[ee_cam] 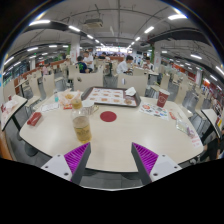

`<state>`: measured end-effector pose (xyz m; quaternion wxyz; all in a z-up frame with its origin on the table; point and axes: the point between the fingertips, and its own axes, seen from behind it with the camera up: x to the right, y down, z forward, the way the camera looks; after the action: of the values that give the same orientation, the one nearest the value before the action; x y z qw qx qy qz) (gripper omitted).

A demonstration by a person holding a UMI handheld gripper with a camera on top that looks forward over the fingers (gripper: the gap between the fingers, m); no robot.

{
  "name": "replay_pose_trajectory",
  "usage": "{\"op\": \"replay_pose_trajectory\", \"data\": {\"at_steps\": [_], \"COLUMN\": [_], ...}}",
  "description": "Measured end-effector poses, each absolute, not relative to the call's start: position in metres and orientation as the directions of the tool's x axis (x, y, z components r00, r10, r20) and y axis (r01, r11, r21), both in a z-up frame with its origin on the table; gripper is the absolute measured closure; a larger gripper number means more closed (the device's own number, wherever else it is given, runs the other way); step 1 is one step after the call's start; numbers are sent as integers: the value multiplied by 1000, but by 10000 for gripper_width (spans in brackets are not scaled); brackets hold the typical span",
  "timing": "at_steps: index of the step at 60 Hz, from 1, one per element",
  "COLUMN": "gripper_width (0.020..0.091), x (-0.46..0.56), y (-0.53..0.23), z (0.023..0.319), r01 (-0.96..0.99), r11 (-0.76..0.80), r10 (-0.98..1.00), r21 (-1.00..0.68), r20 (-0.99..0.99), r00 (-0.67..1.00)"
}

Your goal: Pour water

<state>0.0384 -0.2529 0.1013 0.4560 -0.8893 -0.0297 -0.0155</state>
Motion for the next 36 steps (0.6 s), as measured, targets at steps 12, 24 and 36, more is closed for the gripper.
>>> {"op": "replay_pose_trajectory", "data": {"at_steps": [12,24,36], "gripper_width": [274,270,601], "x": [-53,-77,-68], "y": [-214,-149,-116], "z": [87,62,36], "r01": [58,29,-36], "r11": [-513,-458,-440], "r10": [65,10,-63], "r21": [-857,-888,-897], "r20": [28,27,-9], "r00": [997,1000,998]}}
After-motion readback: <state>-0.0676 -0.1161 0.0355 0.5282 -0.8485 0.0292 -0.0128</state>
